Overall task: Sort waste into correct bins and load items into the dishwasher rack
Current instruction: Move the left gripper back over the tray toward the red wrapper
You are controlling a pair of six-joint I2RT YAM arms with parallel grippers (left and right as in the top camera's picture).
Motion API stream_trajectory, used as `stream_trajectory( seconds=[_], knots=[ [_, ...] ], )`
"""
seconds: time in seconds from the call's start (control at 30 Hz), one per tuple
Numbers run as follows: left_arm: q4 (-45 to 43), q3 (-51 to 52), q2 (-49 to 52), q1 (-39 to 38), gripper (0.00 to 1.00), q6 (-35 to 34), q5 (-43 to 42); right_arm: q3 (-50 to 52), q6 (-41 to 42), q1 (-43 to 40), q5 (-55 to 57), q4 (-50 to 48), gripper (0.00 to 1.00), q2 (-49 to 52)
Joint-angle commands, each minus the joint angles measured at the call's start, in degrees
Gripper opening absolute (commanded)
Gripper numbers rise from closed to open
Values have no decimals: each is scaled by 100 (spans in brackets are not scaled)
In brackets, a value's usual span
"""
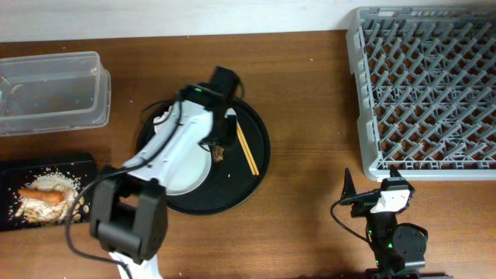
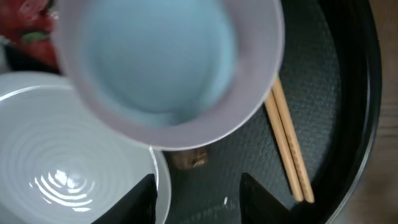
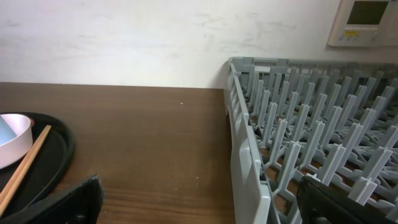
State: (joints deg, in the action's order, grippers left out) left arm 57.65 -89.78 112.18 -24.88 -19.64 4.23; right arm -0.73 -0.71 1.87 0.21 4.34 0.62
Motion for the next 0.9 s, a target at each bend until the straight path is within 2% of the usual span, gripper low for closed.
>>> stream_trajectory(
  seconds=[0.0,0.07,0.13,0.2,0.33,0.4,0.47,0.6,0.73,0.87],
  knots=[
    [-39,81,444,-271,43,374,382,42,-35,33,48,22,98,-42],
    [-68,81,625,-319,44,372,382,42,-35,33,50,22,98,-42],
    [-87,81,702,-319,51,369,636,42,-35,33,50,22,98,-42],
    [-81,81,702,-319,51,372,769,42,-35,33,50,22,98,-42],
    [-76,61,667,-319,47,369,772,42,-35,33,50,22,98,-42],
    [-39,9,590,-319,38,365,761,42,-35,33,50,22,98,-42],
    [31,-85,407,-319,38,273,758,42,-35,33,48,22,98,-42],
    [72,-120,-439,-306,49,258,769,42,-35,33,50,22,98,-42],
    [273,-118,-697,-50,49,229,778,42,-35,33,50,22,98,-42],
    [745,-92,-688,289,49,-118,782,42,-35,33,48,22,98,-42]
  ],
)
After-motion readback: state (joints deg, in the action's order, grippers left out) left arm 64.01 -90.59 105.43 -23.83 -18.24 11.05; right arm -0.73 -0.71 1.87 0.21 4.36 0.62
